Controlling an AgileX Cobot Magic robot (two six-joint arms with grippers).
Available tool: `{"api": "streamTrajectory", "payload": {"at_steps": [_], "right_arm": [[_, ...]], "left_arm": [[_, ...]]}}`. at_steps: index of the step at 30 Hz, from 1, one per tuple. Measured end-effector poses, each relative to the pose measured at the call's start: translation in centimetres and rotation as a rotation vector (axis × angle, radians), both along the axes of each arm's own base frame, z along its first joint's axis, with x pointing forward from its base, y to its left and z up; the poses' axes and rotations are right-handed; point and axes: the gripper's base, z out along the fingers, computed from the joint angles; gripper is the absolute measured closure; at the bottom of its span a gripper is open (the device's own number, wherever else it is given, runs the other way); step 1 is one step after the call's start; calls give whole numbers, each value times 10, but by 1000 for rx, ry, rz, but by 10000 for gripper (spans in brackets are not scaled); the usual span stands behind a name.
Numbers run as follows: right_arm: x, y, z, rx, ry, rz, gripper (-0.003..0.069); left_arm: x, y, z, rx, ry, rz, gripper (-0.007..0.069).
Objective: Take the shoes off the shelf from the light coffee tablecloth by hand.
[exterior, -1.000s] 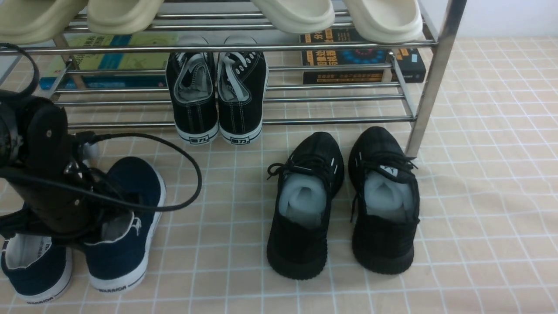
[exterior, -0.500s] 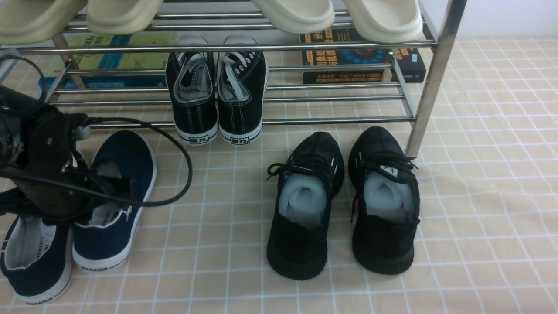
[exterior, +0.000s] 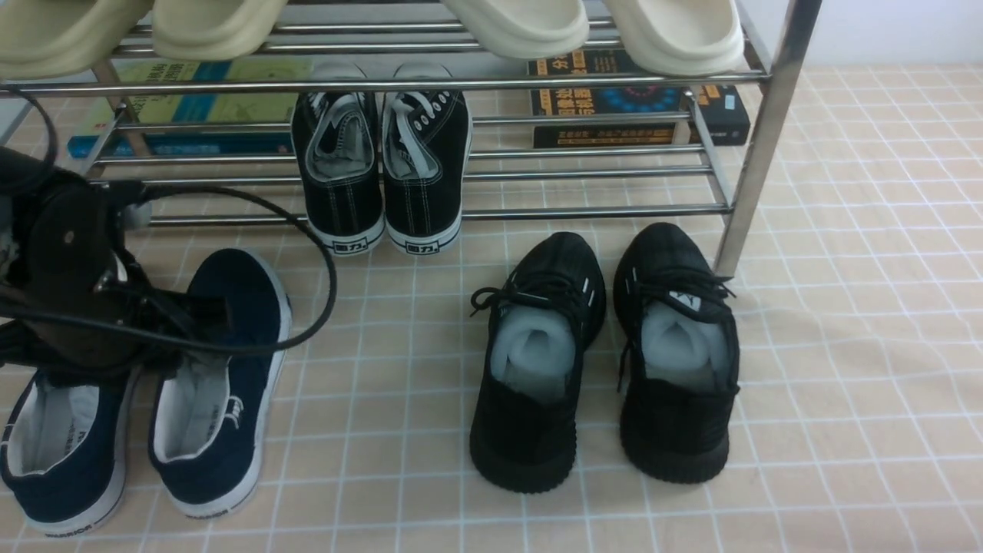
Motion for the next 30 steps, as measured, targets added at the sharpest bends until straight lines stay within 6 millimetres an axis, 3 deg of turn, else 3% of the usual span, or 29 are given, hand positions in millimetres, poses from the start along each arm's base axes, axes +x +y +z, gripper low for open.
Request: {"api": "streamTrajectory", "payload": {"at_steps": [3, 6, 9, 13, 15, 16, 21, 26, 30], "right_arm": [[0, 0, 0, 0, 0, 0, 420], [0, 0, 0, 0, 0, 0, 420], [0, 0, 0, 0, 0, 0, 420], [0, 0, 0, 0, 0, 0, 420], [0, 0, 0, 0, 0, 0, 420], [0, 0, 0, 0, 0, 0, 420], [0, 0, 0, 0, 0, 0, 420], [0, 0, 0, 0, 0, 0, 420], [0, 0, 0, 0, 0, 0, 420]], "left_arm": [[-14, 4, 35, 23, -29, -22, 351], [-37, 8, 69, 50, -58, -62, 458], [-77, 15, 100, 73, -95, -123, 589], [-132, 19, 113, 45, -164, -193, 624], [-146, 19, 111, 28, -187, -209, 624], [-167, 19, 101, -8, -227, -233, 624], [-213, 16, 67, -141, -556, -262, 624], [-229, 14, 37, -244, -850, -261, 624], [-235, 16, 12, -256, -940, -258, 624]]}}
